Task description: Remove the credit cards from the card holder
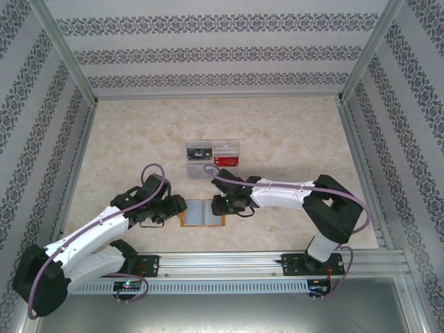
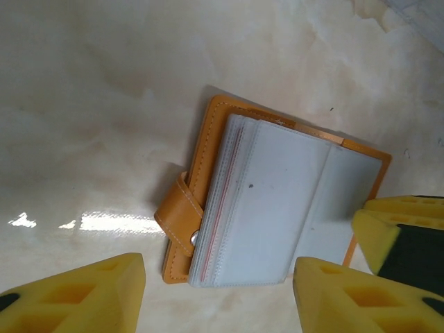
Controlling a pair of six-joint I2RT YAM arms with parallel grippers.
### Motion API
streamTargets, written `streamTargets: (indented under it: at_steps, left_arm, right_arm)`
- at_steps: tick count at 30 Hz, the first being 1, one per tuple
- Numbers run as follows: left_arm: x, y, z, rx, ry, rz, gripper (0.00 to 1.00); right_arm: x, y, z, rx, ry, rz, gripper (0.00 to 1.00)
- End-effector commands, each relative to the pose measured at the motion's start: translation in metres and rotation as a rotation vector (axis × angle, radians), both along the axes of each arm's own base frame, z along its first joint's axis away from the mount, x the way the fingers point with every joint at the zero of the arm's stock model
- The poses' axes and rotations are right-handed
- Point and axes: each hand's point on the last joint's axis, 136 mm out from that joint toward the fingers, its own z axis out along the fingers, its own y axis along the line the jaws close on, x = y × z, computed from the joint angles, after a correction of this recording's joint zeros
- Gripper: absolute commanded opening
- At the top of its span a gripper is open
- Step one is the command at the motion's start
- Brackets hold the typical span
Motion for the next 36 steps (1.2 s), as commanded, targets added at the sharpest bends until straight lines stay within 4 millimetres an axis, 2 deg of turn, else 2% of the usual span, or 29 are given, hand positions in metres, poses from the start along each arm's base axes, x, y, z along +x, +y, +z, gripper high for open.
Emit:
streamTargets:
  at_steps: [1,8,12,17,24,28,36]
  left_arm:
    - [0.008,-0.013,0.005,-0.036,-0.029,-0.010,0.57]
    - [0.013,-0.030,-0.003,-0.045,-0.014,-0.023,0.54]
    - [0.018,-0.037,-0.003,-0.018,-0.005,-0.046,0.53]
    - [0.018,-0.042,-0.010,-0.011,0.018,-0.049,0.50]
    - [0.018,-0.049,-0.016,-0.012,0.032,-0.069,0.49]
    - [0.018,-0.052,-0.020,-0.010,0.041,-0.081,0.46]
    - [0.016,-0.051,-0.025,0.013,0.061,-0.094,0.46]
  right_arm:
    - [-0.002,-0.004,-0.010,-0.030,0.012,0.002,0.31]
    - [0.010,-0.007,-0.013,-0.045,-0.005,0.022,0.30]
    - [0.014,-0.007,0.004,-0.042,-0.036,0.053,0.30]
    - [0.007,-0.013,0.015,-0.035,-0.038,0.055,0.32]
    - [-0.007,-0.018,-0.004,-0.051,0.009,0.062,0.30]
    - [-0.007,-0.015,-0.011,-0.066,0.024,0.069,0.25]
    - [-0.006,-0.016,-0.015,-0.077,0.027,0.063,0.25]
